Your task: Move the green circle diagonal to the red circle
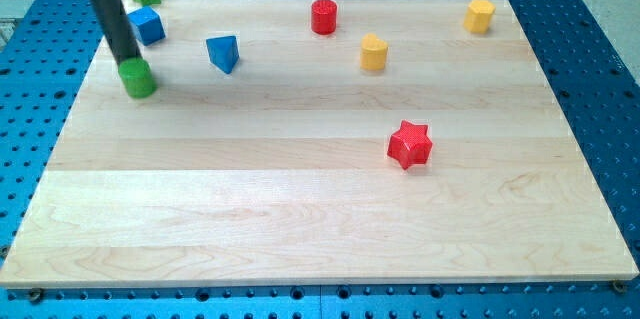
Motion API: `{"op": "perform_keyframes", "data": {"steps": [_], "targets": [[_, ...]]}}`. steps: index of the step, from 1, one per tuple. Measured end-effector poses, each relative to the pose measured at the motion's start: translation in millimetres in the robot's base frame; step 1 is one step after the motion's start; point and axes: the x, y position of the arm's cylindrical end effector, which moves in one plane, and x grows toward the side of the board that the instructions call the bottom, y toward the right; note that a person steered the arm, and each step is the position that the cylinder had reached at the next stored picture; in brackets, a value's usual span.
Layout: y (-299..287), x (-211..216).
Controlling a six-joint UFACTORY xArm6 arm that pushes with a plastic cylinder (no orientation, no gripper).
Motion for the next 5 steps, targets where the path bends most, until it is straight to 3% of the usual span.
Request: {"op": "perform_keyframes", "data": {"steps": [2,3,4,5], "targets": [[-9,90],[-61,126],[-62,117],[-50,56]]}}
